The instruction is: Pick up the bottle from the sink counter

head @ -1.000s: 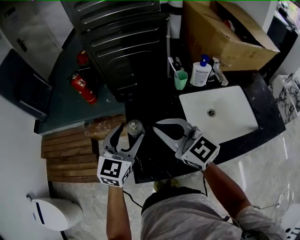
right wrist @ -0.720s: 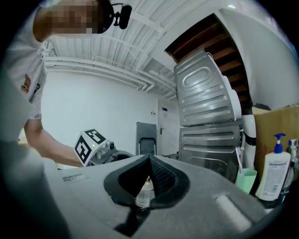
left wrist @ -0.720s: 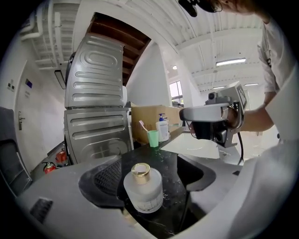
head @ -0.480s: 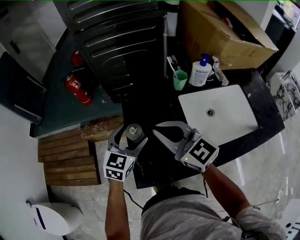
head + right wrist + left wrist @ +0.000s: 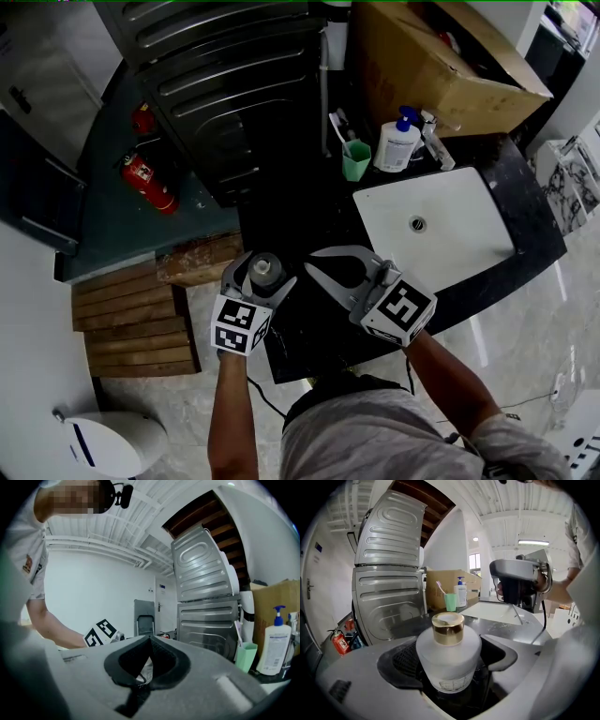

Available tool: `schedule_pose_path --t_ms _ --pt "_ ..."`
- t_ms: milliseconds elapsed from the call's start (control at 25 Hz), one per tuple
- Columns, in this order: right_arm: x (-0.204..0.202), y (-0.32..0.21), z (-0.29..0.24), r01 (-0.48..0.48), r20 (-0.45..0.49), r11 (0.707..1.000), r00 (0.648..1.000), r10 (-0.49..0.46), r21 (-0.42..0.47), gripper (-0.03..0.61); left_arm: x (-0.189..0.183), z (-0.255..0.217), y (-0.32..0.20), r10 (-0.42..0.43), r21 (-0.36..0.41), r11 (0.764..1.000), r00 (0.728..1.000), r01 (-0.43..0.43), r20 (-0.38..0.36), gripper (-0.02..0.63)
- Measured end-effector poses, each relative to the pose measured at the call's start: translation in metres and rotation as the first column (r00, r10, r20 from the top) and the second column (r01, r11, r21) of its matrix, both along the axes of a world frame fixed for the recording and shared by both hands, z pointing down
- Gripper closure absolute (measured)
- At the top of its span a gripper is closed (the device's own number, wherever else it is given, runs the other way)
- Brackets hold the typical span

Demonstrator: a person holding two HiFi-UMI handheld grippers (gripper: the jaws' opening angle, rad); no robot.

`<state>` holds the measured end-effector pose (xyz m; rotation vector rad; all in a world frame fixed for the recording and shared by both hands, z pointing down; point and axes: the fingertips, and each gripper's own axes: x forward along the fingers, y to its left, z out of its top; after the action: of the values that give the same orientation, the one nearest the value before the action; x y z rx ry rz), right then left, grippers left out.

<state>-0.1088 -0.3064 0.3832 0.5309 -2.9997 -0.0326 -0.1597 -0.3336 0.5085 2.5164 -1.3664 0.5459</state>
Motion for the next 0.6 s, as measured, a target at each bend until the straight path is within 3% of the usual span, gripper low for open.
schedule_pose_path --t_ms 400,600 --pt "0.003 -0.007 0.005 -0.019 -0.007 1.0 1.0 0.019 -0.009 0.578 0.004 0.009 -0.005 0.049 -0.045 0.998 0.999 -0.049 0.012 0.232" --pt "0.003 -0.008 0.01 -0.024 -0.01 1.0 1.0 0.023 -0.015 0.578 0.003 0.012 -0.005 0.056 -0.05 0.997 0.998 -0.056 0.006 0.279"
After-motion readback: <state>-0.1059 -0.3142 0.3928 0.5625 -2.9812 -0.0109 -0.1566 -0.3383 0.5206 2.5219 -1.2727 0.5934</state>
